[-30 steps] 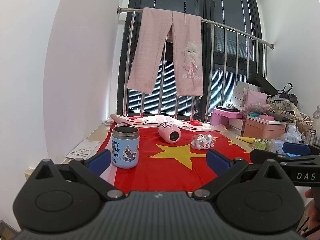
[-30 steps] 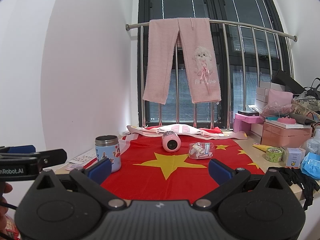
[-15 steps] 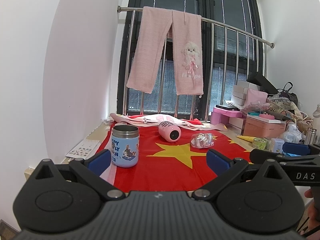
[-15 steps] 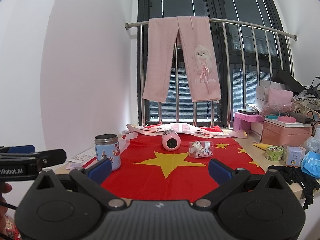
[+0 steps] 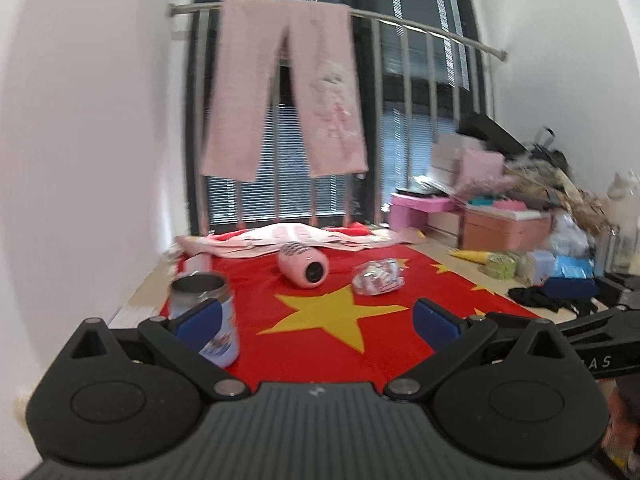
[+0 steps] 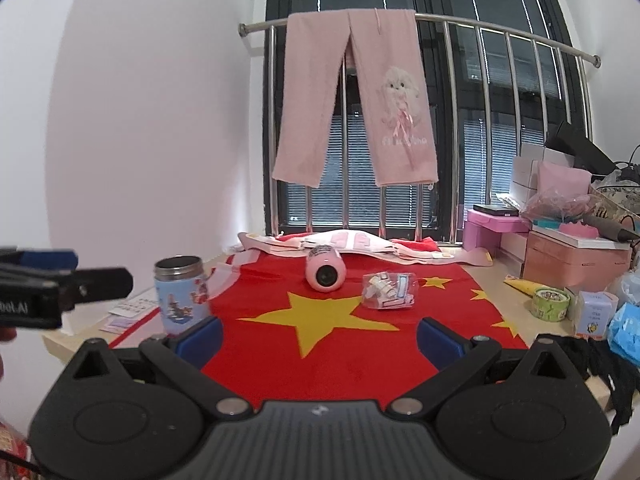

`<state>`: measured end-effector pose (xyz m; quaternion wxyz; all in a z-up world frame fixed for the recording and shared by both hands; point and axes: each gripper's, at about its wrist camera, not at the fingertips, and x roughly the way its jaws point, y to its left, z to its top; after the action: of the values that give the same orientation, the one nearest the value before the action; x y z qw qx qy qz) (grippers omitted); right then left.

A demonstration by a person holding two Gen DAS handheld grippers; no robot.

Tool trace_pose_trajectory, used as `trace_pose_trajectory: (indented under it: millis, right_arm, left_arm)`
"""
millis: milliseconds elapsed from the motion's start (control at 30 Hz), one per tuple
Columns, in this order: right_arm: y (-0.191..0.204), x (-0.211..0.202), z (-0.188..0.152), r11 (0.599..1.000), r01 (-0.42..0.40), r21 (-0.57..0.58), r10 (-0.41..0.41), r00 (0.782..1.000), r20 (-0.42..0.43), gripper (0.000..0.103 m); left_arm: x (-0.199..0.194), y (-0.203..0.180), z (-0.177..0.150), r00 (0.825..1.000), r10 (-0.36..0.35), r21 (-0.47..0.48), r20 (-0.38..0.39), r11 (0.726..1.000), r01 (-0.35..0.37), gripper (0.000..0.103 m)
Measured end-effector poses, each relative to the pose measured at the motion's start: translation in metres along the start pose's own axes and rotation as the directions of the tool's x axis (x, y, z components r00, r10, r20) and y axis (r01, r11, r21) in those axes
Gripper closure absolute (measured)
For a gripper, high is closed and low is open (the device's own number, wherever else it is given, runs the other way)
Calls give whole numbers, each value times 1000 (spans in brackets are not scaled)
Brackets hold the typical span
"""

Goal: Flip cup upright
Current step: 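Lower the left gripper onto the sideways clear sticker cup and close on it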

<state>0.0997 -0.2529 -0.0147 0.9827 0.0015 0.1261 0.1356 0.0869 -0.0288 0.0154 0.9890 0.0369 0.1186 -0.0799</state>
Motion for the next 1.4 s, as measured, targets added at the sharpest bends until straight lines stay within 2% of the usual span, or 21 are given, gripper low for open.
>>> trace_pose_trajectory:
  millis: [233,433,633,833,1000,1167,1333,1400]
  right_arm:
    - [-46,51,14,999,31,-14,-31,999,-27,0]
    - [-90,101,26,999,43,-21,-44,997,-60,0]
    - [-133,154,34,999,32,-5,-32,993,-117,0]
    - [-158,204,33,999,7,-31,-13,983,-184,0]
    - [-174,241,27,999,-4,-47,-7,973,-231,0]
    - [-193,269,16,999,11,-33,-20,960,-279,0]
    - [-200,287,4,1000,-8,-9,4,947,-322,0]
    - [-202,290,1,1000,-17,1,16,944,-330,0]
  left_arm:
    - [81,-26,40,993,-80,184,-86,978,95,0]
    - [161,-51,68,970,-129,299,-207,935,189,0]
    - [248,-82,85,929,-127,392,-347,880,266,0]
    - [328,-108,87,889,-95,488,-447,807,332,0]
    - [392,-123,75,860,-56,541,-507,756,369,0]
    - [449,-130,59,822,-45,556,-568,715,424,0]
    - [486,-143,39,781,-29,588,-624,641,493,0]
    - [498,-145,32,763,-19,589,-646,624,513,3]
